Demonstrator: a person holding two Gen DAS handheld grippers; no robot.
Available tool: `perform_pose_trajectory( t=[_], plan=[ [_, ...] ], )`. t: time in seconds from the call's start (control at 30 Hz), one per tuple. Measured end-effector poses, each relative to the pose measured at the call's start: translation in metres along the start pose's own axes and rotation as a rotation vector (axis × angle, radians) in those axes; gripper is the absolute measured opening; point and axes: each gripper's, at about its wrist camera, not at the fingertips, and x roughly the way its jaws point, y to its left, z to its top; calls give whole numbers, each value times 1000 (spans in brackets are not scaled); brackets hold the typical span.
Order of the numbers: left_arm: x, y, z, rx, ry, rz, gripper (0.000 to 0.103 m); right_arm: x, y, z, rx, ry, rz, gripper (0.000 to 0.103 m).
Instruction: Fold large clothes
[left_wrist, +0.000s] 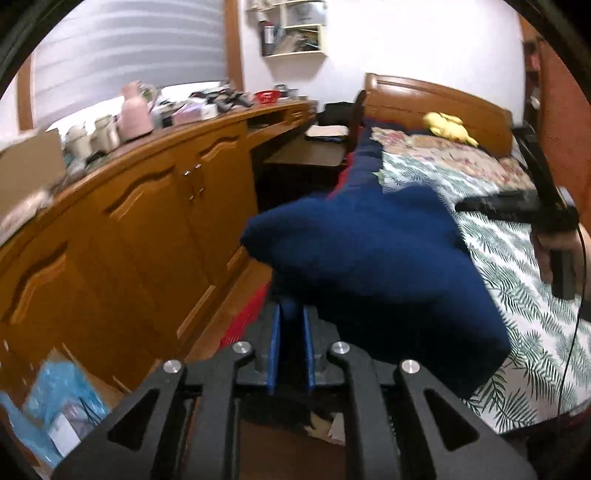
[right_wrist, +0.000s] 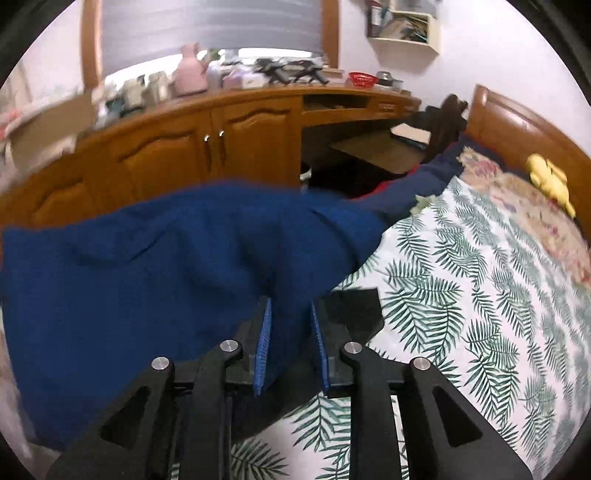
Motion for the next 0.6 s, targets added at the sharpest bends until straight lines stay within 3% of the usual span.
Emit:
perform_pose_trajectory(
  t=[0.03,0.07,0.37,0.5,0.6],
  plan=[
    [-2,4,-6,-18,0,-15,9,0,4,-3,-5,-1,-11,46],
    [1,1,-5,-24,-2,-36,9,-3,11,-6,-11,-15,-3,50],
    [-51,15,-17,-47,-72,-14,22,-35,83,-19,-19,-133,279,50],
    [-72,17,-19,-40,-94,28,25,3,122,-42,-77,-20,274,51],
    [-80,15,-20,-36,-97,43,26,-1,130,-51,-100,-56,245,51]
  ],
)
